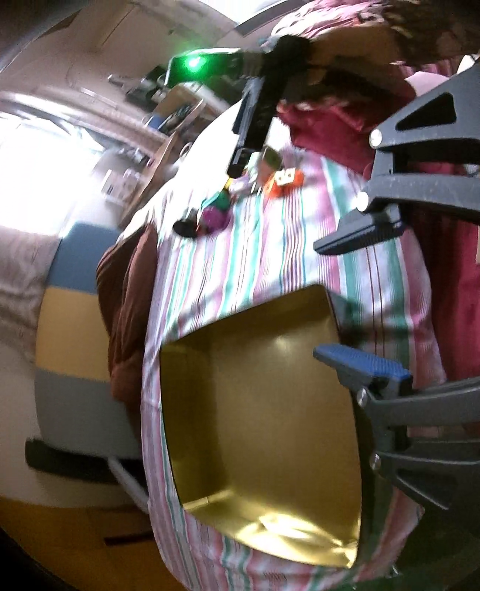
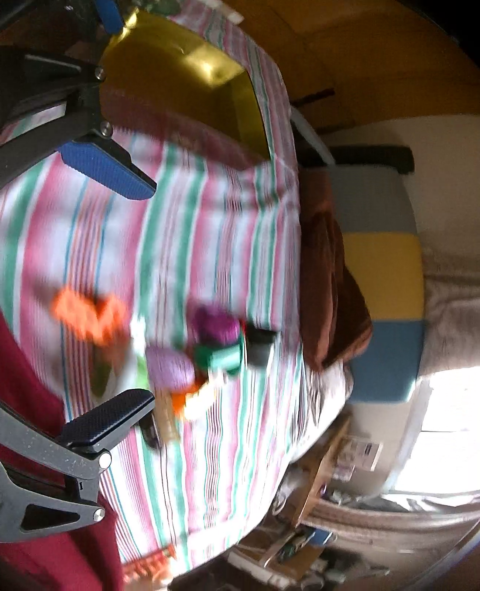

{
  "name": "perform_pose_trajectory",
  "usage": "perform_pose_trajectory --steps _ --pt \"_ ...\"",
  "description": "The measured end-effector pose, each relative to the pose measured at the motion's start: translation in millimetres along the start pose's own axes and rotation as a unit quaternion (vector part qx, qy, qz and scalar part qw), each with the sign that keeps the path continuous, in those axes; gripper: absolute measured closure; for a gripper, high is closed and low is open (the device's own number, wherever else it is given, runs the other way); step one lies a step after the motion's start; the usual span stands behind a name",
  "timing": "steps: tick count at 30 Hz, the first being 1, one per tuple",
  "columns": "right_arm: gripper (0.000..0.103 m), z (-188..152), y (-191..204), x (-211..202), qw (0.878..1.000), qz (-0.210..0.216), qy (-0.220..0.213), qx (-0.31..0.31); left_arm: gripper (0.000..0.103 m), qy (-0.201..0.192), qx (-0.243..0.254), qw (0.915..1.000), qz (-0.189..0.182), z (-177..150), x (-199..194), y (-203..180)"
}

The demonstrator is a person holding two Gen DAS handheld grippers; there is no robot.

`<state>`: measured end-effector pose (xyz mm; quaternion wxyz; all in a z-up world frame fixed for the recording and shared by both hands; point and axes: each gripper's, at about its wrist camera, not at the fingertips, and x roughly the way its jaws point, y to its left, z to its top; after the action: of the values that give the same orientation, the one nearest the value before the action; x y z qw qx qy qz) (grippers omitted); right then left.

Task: Organize rigid objects
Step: 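Move both tools from the gold tray toward the toy pile, then grasp the orange cubes with the left tool while the right tool approaches the white-green device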

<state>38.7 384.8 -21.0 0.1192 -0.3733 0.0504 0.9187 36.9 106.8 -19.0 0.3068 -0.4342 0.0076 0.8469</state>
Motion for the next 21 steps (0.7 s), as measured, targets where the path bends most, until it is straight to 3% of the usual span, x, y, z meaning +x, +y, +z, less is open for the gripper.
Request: perform_pose_trajectory --steps 6,11,17,21 --pt "0.000 14.0 -56.7 8.9 1.000 -0.027 -0.004 0.005 0.050 0.030 0.038 0.9980 -0.041 10.5 17.6 -32.8" --pt "0.000 27.1 -79.4 25.3 0.999 -0.009 0.003 -0.031 0.037 0.054 0.062 0.9943 -0.068 21.4 40.7 -60.7" --pt "0.000 23.7 -86.9 41.9 0.999 0.028 0.012 0.008 0.036 0.082 0.082 0.9897 -0.084 32.0 80.5 -94.5" --pt "0.000 25.5 -96.2 35.1 0.998 0.047 -0.012 0.038 0.036 0.107 0.080 0.9862 -0.098 34.5 112.1 -111.8"
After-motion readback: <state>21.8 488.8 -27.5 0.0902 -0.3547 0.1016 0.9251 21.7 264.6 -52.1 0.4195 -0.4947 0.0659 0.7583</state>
